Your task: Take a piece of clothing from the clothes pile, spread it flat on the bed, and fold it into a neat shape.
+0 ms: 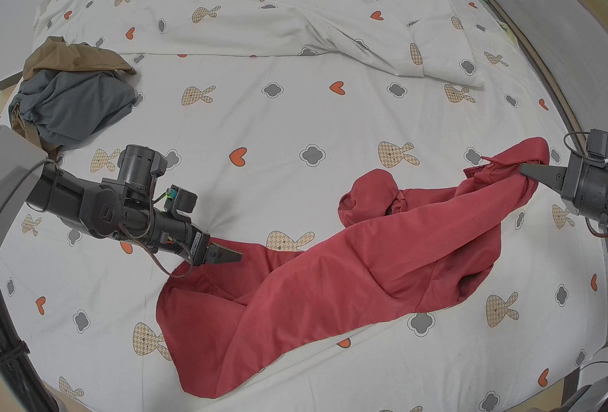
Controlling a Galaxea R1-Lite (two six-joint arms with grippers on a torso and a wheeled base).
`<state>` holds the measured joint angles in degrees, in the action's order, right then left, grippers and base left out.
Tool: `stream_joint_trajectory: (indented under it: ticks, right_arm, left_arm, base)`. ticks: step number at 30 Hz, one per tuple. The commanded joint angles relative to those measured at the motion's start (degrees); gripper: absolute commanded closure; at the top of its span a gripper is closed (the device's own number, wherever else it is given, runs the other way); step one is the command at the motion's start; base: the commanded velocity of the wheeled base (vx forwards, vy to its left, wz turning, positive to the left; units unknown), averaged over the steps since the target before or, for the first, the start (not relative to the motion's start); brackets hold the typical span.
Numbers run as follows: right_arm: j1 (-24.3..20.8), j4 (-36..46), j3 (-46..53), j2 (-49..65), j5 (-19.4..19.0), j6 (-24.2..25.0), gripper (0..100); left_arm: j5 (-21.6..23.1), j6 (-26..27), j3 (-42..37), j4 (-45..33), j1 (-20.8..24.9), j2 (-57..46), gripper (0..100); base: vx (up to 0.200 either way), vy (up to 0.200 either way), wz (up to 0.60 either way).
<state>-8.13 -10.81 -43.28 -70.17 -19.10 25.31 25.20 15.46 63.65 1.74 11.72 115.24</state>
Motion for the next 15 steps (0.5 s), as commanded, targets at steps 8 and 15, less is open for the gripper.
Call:
stream_joint_trajectory:
  ticks: [8, 15]
  right_arm:
    - [-0.13, -0.09, 0.12, -0.23, -0.06, 0.0, 100]
    - [-0.57, 0.0, 0.3, -0.32, -0.06, 0.0, 100]
  left_arm:
    - [2.66, -0.16, -0.28, -0.34, 0.59, 0.25, 100]
    - [2.31, -0.08, 0.16, -0.07, 0.59, -0.01, 100]
  base:
    - [0.0, 0.0, 0.0]
    - [0.0, 0.0, 0.0]
